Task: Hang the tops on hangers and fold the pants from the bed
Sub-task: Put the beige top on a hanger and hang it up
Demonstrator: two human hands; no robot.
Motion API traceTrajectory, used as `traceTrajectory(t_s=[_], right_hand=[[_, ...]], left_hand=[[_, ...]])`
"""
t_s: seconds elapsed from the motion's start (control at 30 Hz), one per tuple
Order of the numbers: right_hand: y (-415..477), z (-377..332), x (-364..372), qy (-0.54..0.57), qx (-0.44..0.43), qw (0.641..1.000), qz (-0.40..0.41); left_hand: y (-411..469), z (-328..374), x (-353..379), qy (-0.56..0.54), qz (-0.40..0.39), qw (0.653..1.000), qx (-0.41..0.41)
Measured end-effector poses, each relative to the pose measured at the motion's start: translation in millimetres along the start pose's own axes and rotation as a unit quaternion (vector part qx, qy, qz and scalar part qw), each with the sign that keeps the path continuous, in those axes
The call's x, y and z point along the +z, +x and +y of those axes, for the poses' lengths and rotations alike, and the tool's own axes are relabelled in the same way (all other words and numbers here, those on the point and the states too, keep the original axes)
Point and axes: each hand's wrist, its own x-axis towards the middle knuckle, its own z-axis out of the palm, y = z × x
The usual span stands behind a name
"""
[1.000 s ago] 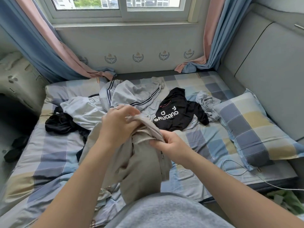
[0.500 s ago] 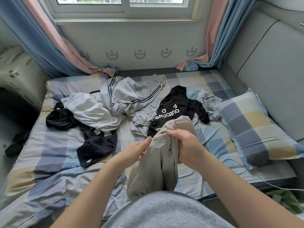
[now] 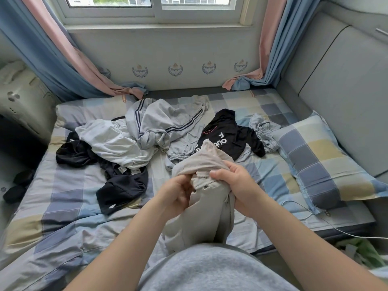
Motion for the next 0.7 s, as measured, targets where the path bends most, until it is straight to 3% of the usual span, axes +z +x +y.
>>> traceTrajectory(t_s=[0.13,0.27,0.43,0.53,0.63,0.7], right_hand=[[22.6,14.1,-28.4,0.029,-0.023,0.982,0.184],[41.4,38.7,-71.7,0.081,0.074,0.947,0.301],[43.7,72.1,-95.2,0.063,0.202,0.923,0.322],[39.5,81.4,-88.1,0.033,0.269,0.926,0.263],[36.1,84.6,-84.1,-0.083,0.311,0.927,0.194],[35.9,89.0,-88.9,-0.207,0.285,0.907,0.230]], left_hand=[[-1.1,14.9,-17.2,-0.113,0.009,0.992,0.057],[-6.4,28.9,-32.6,-0.151,-0.018,0.981,0.120],[-12.3,32.8,-38.0,-0.157,-0.087,0.974,0.140],[-19.8,32.9,-30.7,-0.157,-0.127,0.967,0.154],[-28.6,40.4,-24.6,-0.161,-0.149,0.959,0.178],[-34.7,46.4,-22.6,-0.166,-0.153,0.954,0.196]])
